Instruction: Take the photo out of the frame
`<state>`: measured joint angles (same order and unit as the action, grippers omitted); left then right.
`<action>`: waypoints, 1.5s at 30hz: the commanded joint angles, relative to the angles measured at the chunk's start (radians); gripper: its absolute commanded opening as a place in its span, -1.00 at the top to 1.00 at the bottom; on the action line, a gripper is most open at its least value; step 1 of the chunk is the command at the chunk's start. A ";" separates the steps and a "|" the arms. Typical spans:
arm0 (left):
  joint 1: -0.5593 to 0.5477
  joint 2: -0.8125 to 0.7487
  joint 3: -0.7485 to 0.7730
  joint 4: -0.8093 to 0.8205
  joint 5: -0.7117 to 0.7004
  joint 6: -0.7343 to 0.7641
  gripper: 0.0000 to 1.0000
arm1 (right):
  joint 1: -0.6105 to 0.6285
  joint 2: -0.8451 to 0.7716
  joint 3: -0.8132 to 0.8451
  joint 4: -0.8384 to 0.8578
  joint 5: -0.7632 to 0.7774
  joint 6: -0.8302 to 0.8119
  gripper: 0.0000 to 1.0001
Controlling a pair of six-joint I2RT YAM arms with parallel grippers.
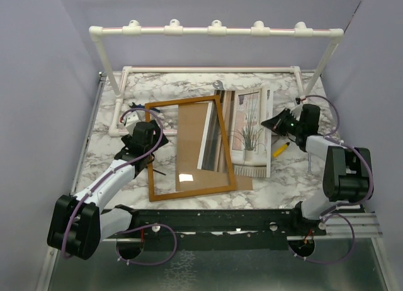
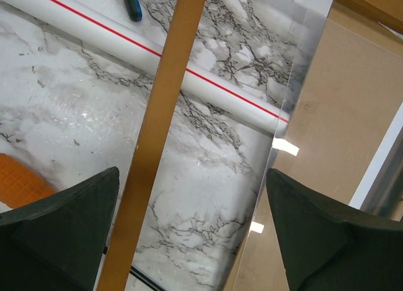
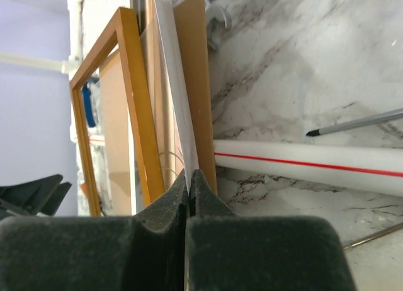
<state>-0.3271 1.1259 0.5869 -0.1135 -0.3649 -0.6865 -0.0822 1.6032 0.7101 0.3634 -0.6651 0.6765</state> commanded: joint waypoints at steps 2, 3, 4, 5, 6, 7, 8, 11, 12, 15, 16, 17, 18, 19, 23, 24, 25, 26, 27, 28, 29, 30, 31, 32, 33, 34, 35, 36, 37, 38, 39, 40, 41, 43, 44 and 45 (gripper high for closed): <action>0.008 -0.015 0.008 -0.003 0.022 0.012 -0.98 | -0.002 -0.087 0.079 -0.235 0.225 -0.088 0.99; 0.008 -0.016 0.007 -0.002 0.024 0.012 -0.98 | -0.002 -0.101 0.091 -0.269 0.269 -0.094 0.99; 0.009 -0.017 0.007 -0.002 0.026 0.011 -0.98 | -0.002 -0.115 0.107 -0.299 0.311 -0.100 0.99; 0.009 -0.019 0.005 -0.002 0.027 0.009 -0.98 | -0.002 -0.132 0.118 -0.328 0.356 -0.103 0.99; 0.009 -0.021 0.005 -0.003 0.028 0.007 -0.98 | -0.001 -0.153 0.127 -0.354 0.399 -0.109 0.99; 0.009 -0.021 0.005 -0.001 0.030 0.006 -0.98 | -0.002 -0.167 0.139 -0.390 0.441 -0.110 0.99; 0.009 -0.021 0.005 0.000 0.031 0.005 -0.98 | -0.001 -0.179 0.150 -0.424 0.484 -0.116 0.99; 0.009 -0.019 0.005 0.003 0.039 0.007 -0.98 | -0.002 -0.204 0.187 -0.503 0.584 -0.143 0.99; 0.009 -0.018 0.005 0.007 0.042 0.007 -0.98 | -0.002 -0.212 0.196 -0.526 0.613 -0.152 0.99; 0.009 -0.009 0.007 0.022 0.061 0.003 -0.98 | -0.002 -0.238 0.211 -0.570 0.695 -0.173 0.99; 0.009 -0.008 0.007 0.028 0.071 0.002 -0.98 | -0.002 -0.247 0.215 -0.581 0.720 -0.179 0.99; 0.009 -0.005 0.007 0.036 0.080 0.000 -0.97 | -0.002 -0.255 0.222 -0.593 0.741 -0.189 0.99; 0.008 -0.001 0.006 0.044 0.090 -0.001 -0.97 | -0.002 -0.263 0.232 -0.608 0.757 -0.201 0.99; 0.008 0.003 0.007 0.051 0.103 -0.004 -0.97 | -0.002 -0.268 0.247 -0.624 0.770 -0.216 0.99; 0.007 0.016 0.000 0.089 0.158 -0.018 -0.96 | -0.002 -0.273 0.342 -0.719 0.790 -0.285 0.99; 0.004 0.020 -0.003 0.099 0.172 -0.022 -0.96 | -0.002 -0.269 0.370 -0.752 0.788 -0.304 0.99; 0.003 0.021 -0.007 0.107 0.183 -0.023 -0.95 | -0.001 -0.264 0.402 -0.787 0.785 -0.320 0.99; 0.001 0.024 -0.008 0.110 0.195 -0.023 -0.95 | -0.002 -0.258 0.432 -0.820 0.776 -0.338 0.99; -0.002 0.025 -0.010 0.109 0.201 -0.022 -0.95 | -0.002 -0.252 0.466 -0.862 0.764 -0.359 0.99; -0.003 0.027 -0.011 0.110 0.205 -0.019 -0.95 | -0.002 -0.246 0.501 -0.903 0.753 -0.378 0.99; -0.004 0.025 -0.011 0.110 0.209 -0.016 -0.95 | -0.002 -0.242 0.531 -0.941 0.747 -0.397 0.99; -0.005 0.023 -0.013 0.110 0.212 -0.014 -0.95 | -0.002 -0.239 0.558 -0.976 0.742 -0.417 0.99; -0.006 0.022 -0.014 0.110 0.215 -0.013 -0.95 | -0.002 -0.237 0.582 -1.006 0.746 -0.433 0.99; -0.006 0.019 -0.013 0.110 0.220 -0.014 -0.95 | -0.002 -0.235 0.603 -1.035 0.753 -0.445 0.99; -0.006 0.015 -0.015 0.110 0.227 -0.013 -0.95 | -0.002 -0.235 0.620 -1.060 0.759 -0.457 0.99; -0.006 0.010 -0.016 0.110 0.233 -0.013 -0.95 | -0.002 -0.233 0.637 -1.079 0.761 -0.472 0.99; -0.007 0.006 -0.016 0.110 0.237 -0.013 -0.95 | -0.002 -0.232 0.661 -1.100 0.774 -0.486 0.99; -0.007 0.000 -0.016 0.110 0.241 -0.012 -0.95 | -0.002 -0.227 0.679 -1.132 0.792 -0.494 0.99; -0.009 -0.005 -0.017 0.110 0.243 -0.012 -0.95 | -0.002 -0.226 0.697 -1.151 0.800 -0.501 0.99; -0.010 -0.010 -0.016 0.110 0.245 -0.010 -0.94 | -0.002 -0.226 0.710 -1.168 0.811 -0.510 0.99; -0.011 -0.012 -0.016 0.110 0.245 -0.011 -0.94 | -0.002 -0.225 0.720 -1.181 0.819 -0.516 0.99; -0.013 -0.013 -0.016 0.110 0.247 -0.011 -0.95 | -0.002 -0.225 0.730 -1.196 0.820 -0.524 0.99; -0.015 -0.012 -0.015 0.110 0.248 -0.013 -0.94 | -0.002 -0.222 0.742 -1.220 0.820 -0.531 0.99; -0.019 -0.007 -0.012 0.110 0.250 -0.017 -0.95 | -0.002 -0.214 0.770 -1.263 0.837 -0.541 0.99; -0.023 -0.005 -0.013 0.109 0.249 -0.020 -0.94 | -0.002 -0.212 0.778 -1.275 0.854 -0.545 0.99; -0.027 -0.002 -0.012 0.110 0.248 -0.023 -0.94 | -0.002 -0.209 0.787 -1.290 0.880 -0.548 0.99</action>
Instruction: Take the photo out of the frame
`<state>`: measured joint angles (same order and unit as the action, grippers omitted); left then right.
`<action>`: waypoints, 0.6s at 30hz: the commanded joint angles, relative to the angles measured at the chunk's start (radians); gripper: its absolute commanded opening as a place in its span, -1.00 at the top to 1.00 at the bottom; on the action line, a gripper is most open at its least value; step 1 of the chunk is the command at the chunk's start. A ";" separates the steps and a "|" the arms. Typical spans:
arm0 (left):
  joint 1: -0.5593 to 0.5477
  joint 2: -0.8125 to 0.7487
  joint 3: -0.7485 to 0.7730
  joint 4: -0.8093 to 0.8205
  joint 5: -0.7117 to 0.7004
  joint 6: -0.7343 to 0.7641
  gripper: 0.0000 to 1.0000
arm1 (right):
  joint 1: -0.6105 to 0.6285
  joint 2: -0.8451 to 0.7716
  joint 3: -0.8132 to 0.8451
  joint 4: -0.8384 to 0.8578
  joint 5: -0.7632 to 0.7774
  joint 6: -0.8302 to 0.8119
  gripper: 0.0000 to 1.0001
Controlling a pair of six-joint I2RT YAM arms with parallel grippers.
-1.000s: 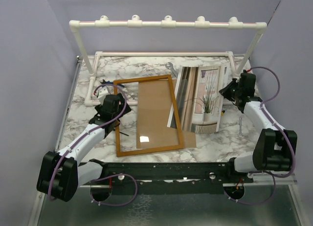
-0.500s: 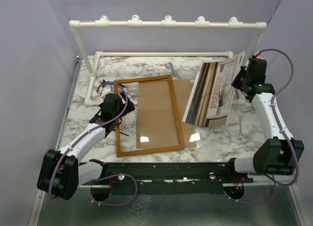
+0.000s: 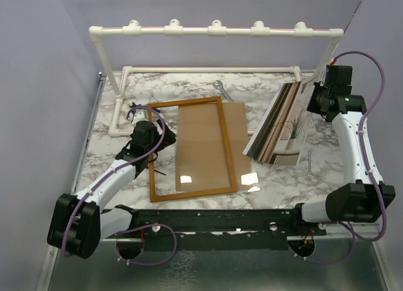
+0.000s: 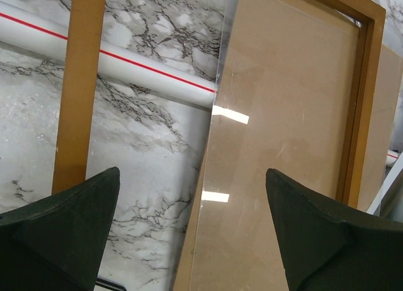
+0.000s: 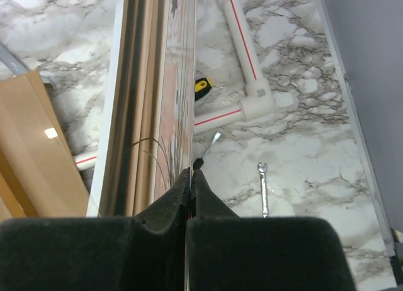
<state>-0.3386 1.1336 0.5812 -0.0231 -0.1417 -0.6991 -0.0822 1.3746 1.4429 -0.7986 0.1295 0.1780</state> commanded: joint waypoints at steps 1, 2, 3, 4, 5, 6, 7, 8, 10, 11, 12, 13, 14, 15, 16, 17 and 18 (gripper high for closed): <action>-0.020 -0.007 -0.006 0.037 0.024 -0.013 -0.94 | -0.002 0.022 0.064 -0.141 0.114 -0.052 0.99; -0.025 -0.003 -0.005 0.043 0.022 -0.014 -0.94 | -0.002 0.025 0.074 -0.153 0.141 -0.057 0.99; -0.033 0.000 -0.003 0.046 0.020 -0.014 -0.93 | -0.001 0.025 0.081 -0.162 0.166 -0.059 0.99; -0.040 0.001 0.000 0.046 0.016 -0.012 -0.93 | -0.002 0.022 0.085 -0.168 0.178 -0.063 0.99; -0.047 0.002 0.004 0.046 0.009 -0.009 -0.93 | -0.002 0.016 0.090 -0.171 0.180 -0.066 0.99; -0.054 0.003 0.007 0.045 0.004 -0.008 -0.93 | -0.002 0.005 0.094 -0.175 0.176 -0.066 0.99; -0.062 0.001 0.009 0.044 -0.001 -0.007 -0.93 | -0.002 -0.011 0.096 -0.173 0.159 -0.070 0.99; -0.066 0.000 0.010 0.043 -0.006 -0.005 -0.93 | -0.002 -0.032 0.098 -0.167 0.125 -0.075 0.99; -0.072 -0.003 0.010 0.042 -0.015 -0.006 -0.93 | -0.002 -0.076 0.101 -0.149 0.041 -0.077 0.99; -0.075 -0.003 0.009 0.040 -0.016 -0.008 -0.93 | -0.002 -0.094 0.108 -0.144 -0.008 -0.076 0.99; -0.077 -0.004 0.009 0.039 -0.017 -0.008 -0.93 | -0.002 -0.107 0.117 -0.141 -0.056 -0.073 0.99; -0.080 -0.006 0.009 0.036 -0.019 -0.009 -0.93 | -0.002 -0.116 0.128 -0.139 -0.108 -0.070 0.99; -0.081 -0.009 0.009 0.034 -0.020 -0.010 -0.93 | -0.002 -0.120 0.141 -0.141 -0.173 -0.066 0.99; -0.083 -0.013 0.008 0.030 -0.024 -0.010 -0.93 | -0.002 -0.123 0.153 -0.139 -0.227 -0.061 0.99; -0.085 -0.018 0.007 0.026 -0.029 -0.008 -0.93 | -0.001 -0.126 0.164 -0.138 -0.279 -0.058 0.99; -0.085 -0.025 0.005 0.025 -0.034 -0.008 -0.93 | -0.002 -0.130 0.170 -0.131 -0.319 -0.051 0.99; -0.085 -0.031 0.005 0.025 -0.038 -0.006 -0.93 | -0.001 -0.138 0.175 -0.124 -0.365 -0.044 0.99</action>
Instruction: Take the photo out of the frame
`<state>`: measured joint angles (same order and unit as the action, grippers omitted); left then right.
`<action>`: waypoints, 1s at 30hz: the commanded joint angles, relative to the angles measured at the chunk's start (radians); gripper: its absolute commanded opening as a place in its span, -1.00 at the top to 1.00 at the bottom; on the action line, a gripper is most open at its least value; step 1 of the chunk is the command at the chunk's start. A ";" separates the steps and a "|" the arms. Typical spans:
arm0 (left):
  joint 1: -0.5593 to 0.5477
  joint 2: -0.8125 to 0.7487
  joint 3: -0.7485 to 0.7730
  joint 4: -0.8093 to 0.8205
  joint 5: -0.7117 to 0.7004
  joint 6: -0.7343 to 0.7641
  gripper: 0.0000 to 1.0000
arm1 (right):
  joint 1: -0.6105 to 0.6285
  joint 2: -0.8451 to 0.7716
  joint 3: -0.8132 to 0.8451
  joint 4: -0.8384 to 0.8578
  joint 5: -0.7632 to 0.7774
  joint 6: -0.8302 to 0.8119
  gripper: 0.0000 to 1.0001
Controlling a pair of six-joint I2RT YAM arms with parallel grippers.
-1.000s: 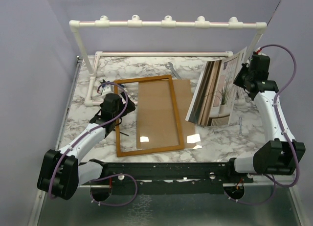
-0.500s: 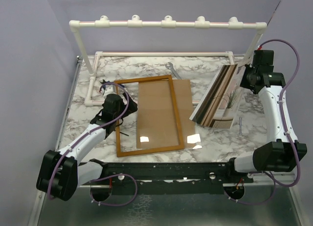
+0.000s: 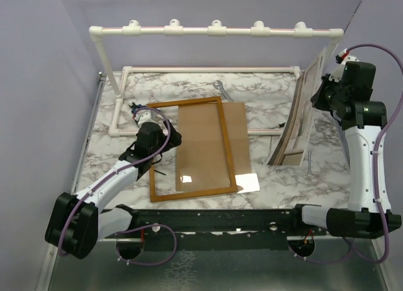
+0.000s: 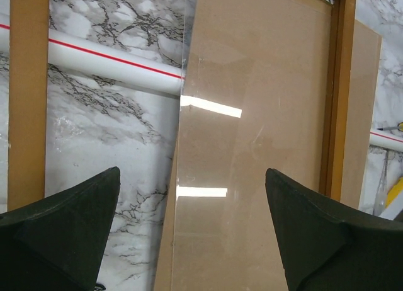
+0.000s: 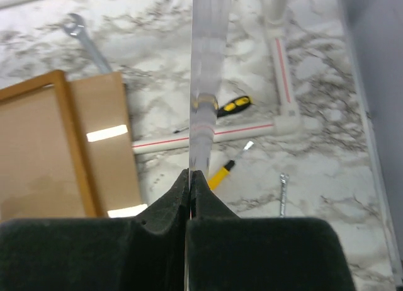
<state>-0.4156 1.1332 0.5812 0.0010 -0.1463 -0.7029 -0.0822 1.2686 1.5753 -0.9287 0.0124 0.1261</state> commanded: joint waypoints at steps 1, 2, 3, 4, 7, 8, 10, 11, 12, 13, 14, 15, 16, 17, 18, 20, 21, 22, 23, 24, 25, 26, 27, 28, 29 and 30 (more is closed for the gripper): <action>-0.008 -0.036 0.005 0.001 -0.036 -0.001 -0.93 | -0.001 -0.039 0.044 0.016 -0.285 0.015 0.99; -0.008 -0.041 0.006 -0.020 -0.039 0.002 -0.93 | -0.002 -0.046 0.045 0.027 -0.319 0.022 0.99; -0.008 -0.046 0.007 -0.028 -0.042 0.004 -0.93 | -0.002 -0.051 0.045 0.039 -0.358 0.028 0.99; -0.008 -0.050 0.010 -0.033 -0.046 0.007 -0.93 | -0.002 -0.054 0.044 0.047 -0.397 0.036 0.99; -0.008 -0.055 0.016 -0.043 -0.054 0.008 -0.93 | -0.002 -0.065 0.025 0.101 -0.537 0.056 0.99; -0.008 -0.056 0.017 -0.045 -0.056 0.006 -0.93 | -0.002 -0.068 0.014 0.122 -0.568 0.069 0.99; -0.008 -0.056 0.018 -0.045 -0.056 0.001 -0.93 | -0.002 -0.068 -0.004 0.151 -0.606 0.097 0.99; -0.008 -0.055 0.018 -0.045 -0.055 -0.001 -0.93 | -0.002 -0.064 -0.007 0.158 -0.620 0.106 0.99; -0.008 -0.054 0.020 -0.045 -0.055 -0.001 -0.93 | -0.002 -0.060 -0.008 0.160 -0.628 0.115 0.99; -0.008 -0.054 0.020 -0.046 -0.055 -0.001 -0.93 | -0.002 -0.055 -0.009 0.161 -0.631 0.123 0.99; -0.008 -0.054 0.020 -0.047 -0.056 -0.001 -0.93 | -0.002 -0.050 -0.012 0.163 -0.630 0.134 0.99; -0.009 -0.054 0.021 -0.047 -0.057 0.000 -0.93 | -0.002 -0.042 -0.015 0.160 -0.628 0.143 0.99; -0.008 -0.052 0.023 -0.047 -0.058 0.000 -0.93 | -0.002 -0.032 -0.019 0.154 -0.625 0.150 0.99; -0.008 -0.050 0.024 -0.047 -0.059 0.002 -0.93 | -0.002 -0.021 -0.024 0.149 -0.623 0.154 0.99; -0.008 -0.047 0.026 -0.047 -0.059 0.004 -0.93 | -0.001 -0.008 -0.031 0.139 -0.617 0.154 0.99; -0.008 -0.044 0.028 -0.048 -0.059 0.005 -0.93 | -0.003 0.023 -0.043 0.113 -0.579 0.143 0.99; -0.008 -0.042 0.028 -0.047 -0.058 0.005 -0.93 | -0.003 0.040 -0.045 0.094 -0.541 0.135 0.99; -0.008 -0.041 0.029 -0.047 -0.058 0.005 -0.93 | -0.003 0.057 -0.046 0.075 -0.502 0.124 0.99; -0.008 -0.040 0.029 -0.047 -0.058 0.005 -0.93 | -0.003 0.075 -0.047 0.056 -0.455 0.110 0.99; -0.009 -0.040 0.029 -0.048 -0.058 0.006 -0.93 | -0.004 0.092 -0.049 0.042 -0.412 0.093 0.98; -0.008 -0.038 0.029 -0.048 -0.058 0.006 -0.93 | -0.003 0.109 -0.052 0.030 -0.363 0.075 0.98; -0.008 -0.037 0.029 -0.046 -0.058 0.007 -0.94 | -0.004 0.125 -0.057 0.023 -0.316 0.056 0.97; -0.008 -0.036 0.029 -0.046 -0.058 0.007 -0.93 | -0.004 0.143 -0.064 0.020 -0.267 0.040 0.96; -0.008 -0.034 0.030 -0.045 -0.058 0.005 -0.93 | -0.004 0.164 -0.069 0.016 -0.208 0.031 0.96; -0.009 -0.031 0.032 -0.045 -0.058 0.005 -0.93 | -0.003 0.186 -0.077 0.017 -0.164 0.024 0.96; -0.008 -0.027 0.033 -0.045 -0.056 0.005 -0.94 | -0.004 0.214 -0.089 0.022 -0.136 0.011 0.96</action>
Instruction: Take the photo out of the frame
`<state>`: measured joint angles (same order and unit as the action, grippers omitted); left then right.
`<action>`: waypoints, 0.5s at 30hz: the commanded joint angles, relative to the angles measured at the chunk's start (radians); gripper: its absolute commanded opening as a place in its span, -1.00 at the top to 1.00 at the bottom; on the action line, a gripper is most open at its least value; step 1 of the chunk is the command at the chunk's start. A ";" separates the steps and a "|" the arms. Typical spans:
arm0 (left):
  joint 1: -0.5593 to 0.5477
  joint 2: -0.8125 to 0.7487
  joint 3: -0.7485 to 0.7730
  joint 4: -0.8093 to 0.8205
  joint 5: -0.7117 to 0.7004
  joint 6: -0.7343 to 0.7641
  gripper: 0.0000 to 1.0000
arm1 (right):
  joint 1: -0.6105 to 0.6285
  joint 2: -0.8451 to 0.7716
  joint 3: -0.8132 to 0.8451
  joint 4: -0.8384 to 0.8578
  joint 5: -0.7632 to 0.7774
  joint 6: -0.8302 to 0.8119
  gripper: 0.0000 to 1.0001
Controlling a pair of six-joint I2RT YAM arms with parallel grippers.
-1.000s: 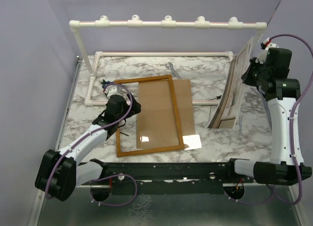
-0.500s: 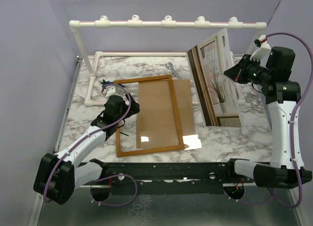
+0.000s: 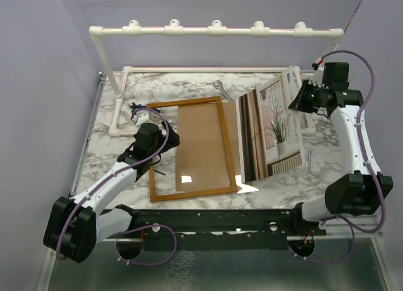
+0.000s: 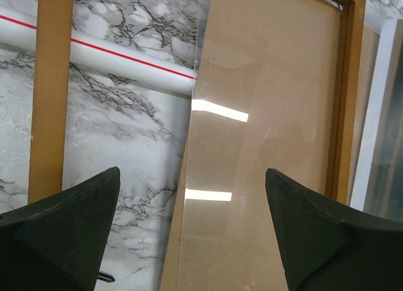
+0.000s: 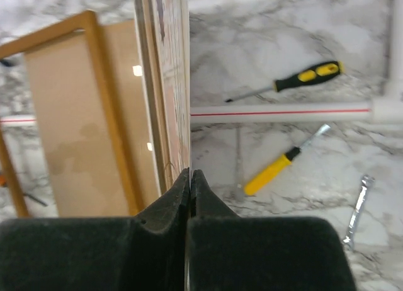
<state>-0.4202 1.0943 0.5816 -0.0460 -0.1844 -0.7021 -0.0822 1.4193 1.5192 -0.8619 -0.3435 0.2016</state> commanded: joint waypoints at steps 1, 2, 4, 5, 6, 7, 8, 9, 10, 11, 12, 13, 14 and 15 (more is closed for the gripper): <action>-0.004 0.014 0.035 0.001 -0.016 0.004 -0.94 | -0.004 0.084 -0.042 -0.040 0.237 -0.078 0.96; -0.005 0.017 0.036 0.001 -0.017 0.003 -0.93 | -0.003 0.101 -0.048 -0.038 0.244 -0.085 0.96; -0.005 0.029 0.041 0.003 -0.013 0.004 -0.93 | -0.004 0.121 -0.071 -0.006 0.280 -0.090 0.95; -0.005 0.035 0.048 0.002 -0.009 0.006 -0.93 | -0.003 0.127 -0.095 0.020 0.313 -0.090 0.95; -0.005 0.044 0.056 0.002 -0.003 0.010 -0.93 | -0.004 0.131 -0.113 0.043 0.352 -0.094 0.95; -0.006 0.053 0.064 0.000 0.002 0.014 -0.94 | -0.004 0.140 -0.128 0.062 0.397 -0.102 0.95; -0.006 0.064 0.070 -0.002 0.005 0.015 -0.93 | -0.003 0.152 -0.136 0.070 0.437 -0.112 0.94; -0.006 0.072 0.075 -0.002 0.010 0.014 -0.93 | -0.003 0.168 -0.136 0.067 0.464 -0.130 0.94; -0.007 0.079 0.077 -0.002 0.013 0.012 -0.93 | -0.003 0.179 -0.139 0.068 0.484 -0.146 0.93; -0.007 0.085 0.077 -0.002 0.016 0.007 -0.93 | -0.003 0.188 -0.142 0.075 0.514 -0.160 0.92; -0.008 0.085 0.077 -0.002 0.018 0.000 -0.93 | -0.004 0.194 -0.149 0.085 0.547 -0.178 0.91; -0.007 0.086 0.075 -0.001 0.020 -0.007 -0.93 | -0.003 0.198 -0.156 0.098 0.577 -0.190 0.91; -0.009 0.082 0.075 0.000 0.020 -0.013 -0.93 | -0.004 0.200 -0.161 0.110 0.605 -0.192 0.91; -0.009 0.078 0.073 0.001 0.022 -0.017 -0.93 | -0.004 0.203 -0.161 0.121 0.636 -0.206 0.92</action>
<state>-0.4213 1.1721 0.6350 -0.0471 -0.1822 -0.7002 -0.0826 1.6096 1.3777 -0.8093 0.1093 0.0654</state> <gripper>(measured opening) 0.966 0.044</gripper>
